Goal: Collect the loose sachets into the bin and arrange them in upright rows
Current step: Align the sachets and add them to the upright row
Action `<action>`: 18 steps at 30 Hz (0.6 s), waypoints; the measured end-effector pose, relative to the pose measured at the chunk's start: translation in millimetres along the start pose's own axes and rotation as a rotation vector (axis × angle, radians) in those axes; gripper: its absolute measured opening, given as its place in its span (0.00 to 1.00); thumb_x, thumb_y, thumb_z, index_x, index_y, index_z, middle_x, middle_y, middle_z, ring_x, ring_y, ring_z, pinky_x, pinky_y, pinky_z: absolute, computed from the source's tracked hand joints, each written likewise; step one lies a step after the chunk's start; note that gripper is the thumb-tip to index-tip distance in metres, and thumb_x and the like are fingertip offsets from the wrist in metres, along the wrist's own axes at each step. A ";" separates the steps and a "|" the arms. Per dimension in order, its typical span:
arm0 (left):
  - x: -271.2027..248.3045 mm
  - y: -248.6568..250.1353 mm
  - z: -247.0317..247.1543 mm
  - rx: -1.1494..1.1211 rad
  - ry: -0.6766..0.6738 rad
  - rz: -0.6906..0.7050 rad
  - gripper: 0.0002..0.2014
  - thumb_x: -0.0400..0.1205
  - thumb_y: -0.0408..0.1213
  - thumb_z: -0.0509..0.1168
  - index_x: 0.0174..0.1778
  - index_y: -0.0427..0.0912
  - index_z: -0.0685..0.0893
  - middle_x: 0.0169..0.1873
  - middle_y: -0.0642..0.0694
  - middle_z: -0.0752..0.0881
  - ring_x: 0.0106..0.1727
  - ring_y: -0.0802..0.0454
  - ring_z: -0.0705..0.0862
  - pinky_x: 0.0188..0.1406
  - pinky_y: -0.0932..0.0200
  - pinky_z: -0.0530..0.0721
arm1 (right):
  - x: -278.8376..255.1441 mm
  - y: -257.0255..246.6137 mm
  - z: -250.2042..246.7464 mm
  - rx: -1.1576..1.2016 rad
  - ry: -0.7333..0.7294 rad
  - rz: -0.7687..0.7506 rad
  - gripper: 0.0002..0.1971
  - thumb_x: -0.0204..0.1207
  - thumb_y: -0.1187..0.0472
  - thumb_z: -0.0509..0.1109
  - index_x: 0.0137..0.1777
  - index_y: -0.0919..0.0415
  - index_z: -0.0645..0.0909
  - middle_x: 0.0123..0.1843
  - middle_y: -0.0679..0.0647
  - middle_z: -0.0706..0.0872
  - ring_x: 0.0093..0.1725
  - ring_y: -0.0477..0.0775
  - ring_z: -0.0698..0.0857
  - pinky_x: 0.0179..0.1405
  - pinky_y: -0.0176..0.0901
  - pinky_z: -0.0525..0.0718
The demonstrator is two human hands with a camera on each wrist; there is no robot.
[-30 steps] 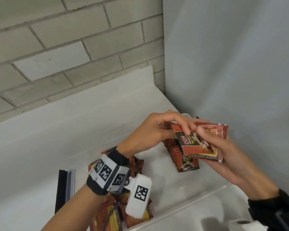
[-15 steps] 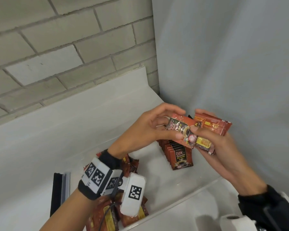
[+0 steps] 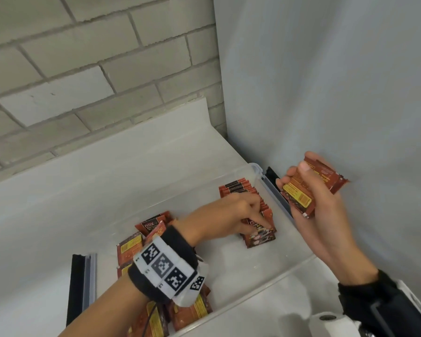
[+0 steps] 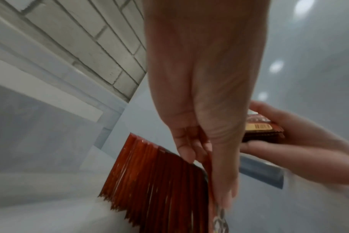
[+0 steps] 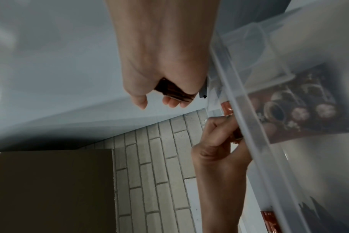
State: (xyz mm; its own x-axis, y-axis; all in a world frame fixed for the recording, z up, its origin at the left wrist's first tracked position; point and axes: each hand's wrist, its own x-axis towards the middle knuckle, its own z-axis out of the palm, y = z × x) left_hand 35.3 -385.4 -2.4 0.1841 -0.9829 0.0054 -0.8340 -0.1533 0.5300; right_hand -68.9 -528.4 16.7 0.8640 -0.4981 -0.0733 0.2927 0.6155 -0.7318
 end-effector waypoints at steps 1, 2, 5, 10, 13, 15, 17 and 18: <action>1.0 -2.1 3.4 0.031 -0.004 0.015 0.16 0.75 0.29 0.73 0.60 0.41 0.88 0.38 0.47 0.72 0.42 0.58 0.68 0.43 0.68 0.71 | 0.0 0.0 0.2 0.004 -0.001 0.005 0.16 0.70 0.57 0.72 0.58 0.51 0.79 0.40 0.52 0.86 0.41 0.49 0.87 0.51 0.43 0.86; 1.8 -3.0 6.3 0.061 -0.007 0.028 0.16 0.75 0.30 0.73 0.60 0.42 0.88 0.38 0.47 0.71 0.43 0.55 0.69 0.44 0.60 0.75 | 0.2 0.1 0.4 0.008 -0.003 0.011 0.16 0.70 0.57 0.72 0.58 0.51 0.79 0.40 0.52 0.86 0.41 0.49 0.87 0.49 0.42 0.86; 3.9 -4.8 13.8 0.162 0.023 0.091 0.15 0.75 0.32 0.73 0.58 0.42 0.89 0.37 0.47 0.71 0.43 0.48 0.71 0.40 0.47 0.78 | 0.7 0.1 0.0 0.022 -0.010 0.019 0.16 0.70 0.57 0.72 0.59 0.52 0.79 0.41 0.54 0.85 0.40 0.50 0.86 0.47 0.43 0.86; 4.3 -6.6 18.7 0.249 0.118 0.147 0.13 0.74 0.35 0.75 0.55 0.45 0.91 0.37 0.52 0.66 0.43 0.52 0.66 0.38 0.53 0.72 | 1.6 0.1 0.1 0.055 -0.035 0.061 0.16 0.71 0.57 0.71 0.59 0.54 0.79 0.42 0.56 0.85 0.41 0.52 0.86 0.55 0.48 0.86; 3.7 -6.3 20.2 0.284 0.143 0.156 0.13 0.74 0.36 0.75 0.54 0.47 0.91 0.38 0.53 0.64 0.43 0.54 0.63 0.38 0.58 0.67 | -0.1 -1.8 1.1 0.086 -0.081 0.105 0.13 0.70 0.59 0.68 0.55 0.57 0.78 0.41 0.57 0.85 0.41 0.53 0.85 0.51 0.44 0.87; 2.7 -5.5 20.9 0.315 0.147 0.158 0.13 0.74 0.37 0.75 0.54 0.48 0.91 0.39 0.53 0.64 0.44 0.54 0.63 0.39 0.60 0.62 | -1.7 -3.3 2.3 0.116 -0.107 0.134 0.13 0.68 0.60 0.66 0.54 0.58 0.78 0.40 0.58 0.84 0.40 0.54 0.84 0.46 0.43 0.88; 1.5 -4.6 21.3 0.333 0.130 0.146 0.13 0.74 0.39 0.75 0.55 0.48 0.91 0.40 0.51 0.65 0.45 0.52 0.63 0.40 0.60 0.62 | -2.3 -4.2 2.0 0.133 -0.109 0.153 0.18 0.67 0.62 0.65 0.59 0.58 0.77 0.41 0.59 0.84 0.39 0.53 0.84 0.44 0.42 0.88; 1.0 -4.0 21.6 0.334 0.116 0.133 0.13 0.74 0.40 0.74 0.55 0.48 0.90 0.40 0.50 0.66 0.46 0.52 0.64 0.41 0.58 0.65 | -2.4 -4.5 1.5 0.126 -0.108 0.159 0.21 0.66 0.62 0.65 0.61 0.58 0.77 0.42 0.59 0.85 0.39 0.53 0.84 0.44 0.42 0.88</action>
State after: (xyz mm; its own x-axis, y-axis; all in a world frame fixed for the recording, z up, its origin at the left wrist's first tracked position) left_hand 27.6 -388.0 -22.9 0.1048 -0.9813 0.1615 -0.9747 -0.0691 0.2127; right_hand -71.7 -529.0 21.2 0.9401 -0.3248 -0.1032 0.1925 0.7559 -0.6257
